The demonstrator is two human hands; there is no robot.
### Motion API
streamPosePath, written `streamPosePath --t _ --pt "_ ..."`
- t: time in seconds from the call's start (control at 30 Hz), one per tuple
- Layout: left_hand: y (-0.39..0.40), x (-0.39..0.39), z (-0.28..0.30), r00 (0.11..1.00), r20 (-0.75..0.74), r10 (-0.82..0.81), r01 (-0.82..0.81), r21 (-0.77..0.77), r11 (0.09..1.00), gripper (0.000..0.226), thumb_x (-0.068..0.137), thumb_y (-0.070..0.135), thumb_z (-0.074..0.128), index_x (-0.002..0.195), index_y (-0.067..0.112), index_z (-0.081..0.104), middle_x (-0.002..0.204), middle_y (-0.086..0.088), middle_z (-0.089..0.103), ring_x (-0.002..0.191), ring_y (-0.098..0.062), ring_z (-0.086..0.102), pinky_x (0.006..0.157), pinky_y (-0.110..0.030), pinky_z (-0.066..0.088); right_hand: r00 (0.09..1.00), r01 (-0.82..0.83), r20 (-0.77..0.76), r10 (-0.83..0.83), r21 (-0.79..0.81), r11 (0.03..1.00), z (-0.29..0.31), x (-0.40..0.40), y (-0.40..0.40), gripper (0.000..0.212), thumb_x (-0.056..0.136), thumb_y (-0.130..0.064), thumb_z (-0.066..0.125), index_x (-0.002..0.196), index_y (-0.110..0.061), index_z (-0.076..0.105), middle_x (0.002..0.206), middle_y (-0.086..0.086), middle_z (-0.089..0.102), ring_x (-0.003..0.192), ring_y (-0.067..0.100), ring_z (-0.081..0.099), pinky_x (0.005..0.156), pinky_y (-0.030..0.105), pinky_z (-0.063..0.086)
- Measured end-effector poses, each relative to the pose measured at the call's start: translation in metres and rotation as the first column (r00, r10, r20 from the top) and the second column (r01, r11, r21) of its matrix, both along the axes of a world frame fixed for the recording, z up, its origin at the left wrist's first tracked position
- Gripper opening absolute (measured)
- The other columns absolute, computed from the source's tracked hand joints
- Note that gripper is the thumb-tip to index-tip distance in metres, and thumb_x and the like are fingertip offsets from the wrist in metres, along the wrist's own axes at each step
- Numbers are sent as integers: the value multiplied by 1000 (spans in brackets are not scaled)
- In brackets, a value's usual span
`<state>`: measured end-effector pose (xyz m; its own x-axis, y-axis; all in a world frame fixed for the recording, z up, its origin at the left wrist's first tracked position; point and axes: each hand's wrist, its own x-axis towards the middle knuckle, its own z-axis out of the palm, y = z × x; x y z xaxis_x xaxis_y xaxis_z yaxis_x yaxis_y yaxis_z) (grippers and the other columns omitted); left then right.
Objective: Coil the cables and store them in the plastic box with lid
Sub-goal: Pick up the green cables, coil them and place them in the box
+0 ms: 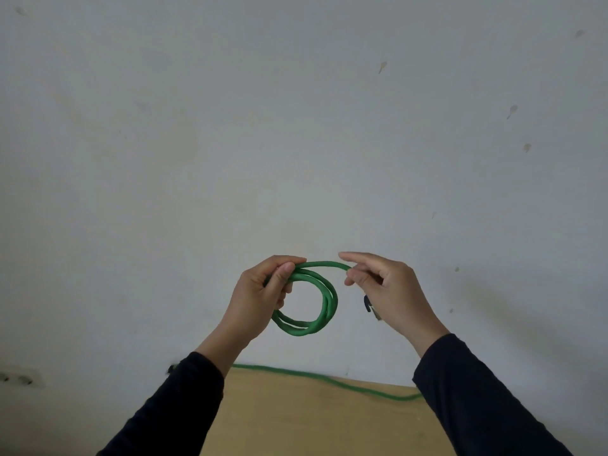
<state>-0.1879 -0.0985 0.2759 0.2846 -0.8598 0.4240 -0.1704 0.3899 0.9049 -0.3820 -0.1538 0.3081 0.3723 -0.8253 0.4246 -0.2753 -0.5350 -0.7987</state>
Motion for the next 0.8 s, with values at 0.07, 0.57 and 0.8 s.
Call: streamPosePath --t 0.07,0.57,0.8 --pt "-1 -4 -2 999 -30 -20 20 -13 1000 26 95 12 47 93 24 71 56 7 49 50 -8 39 46 -17 34 996 32 87 -36 44 999 -4 5 -2 21 89 -11 58 94 -28 69 75 -6 71 48 14 50 50 24 49" --pt "-9 -21 -15 956 -16 293 -293 -54 955 21 94 16 50 93 27 69 61 12 55 56 -4 45 54 -15 39 934 -176 356 11 435 883 -19 26 11 11 91 -5 51 84 -2 58 71 11 66 54 14 49 47 22 38" --pt "-11 -26 -10 895 -62 441 -443 -15 897 21 96 21 48 93 27 68 67 1 54 46 -5 40 40 -11 34 998 60 -8 -61 -51 997 -33 39 32 32 83 -31 66 111 -27 53 84 -7 68 73 4 57 63 9 41"
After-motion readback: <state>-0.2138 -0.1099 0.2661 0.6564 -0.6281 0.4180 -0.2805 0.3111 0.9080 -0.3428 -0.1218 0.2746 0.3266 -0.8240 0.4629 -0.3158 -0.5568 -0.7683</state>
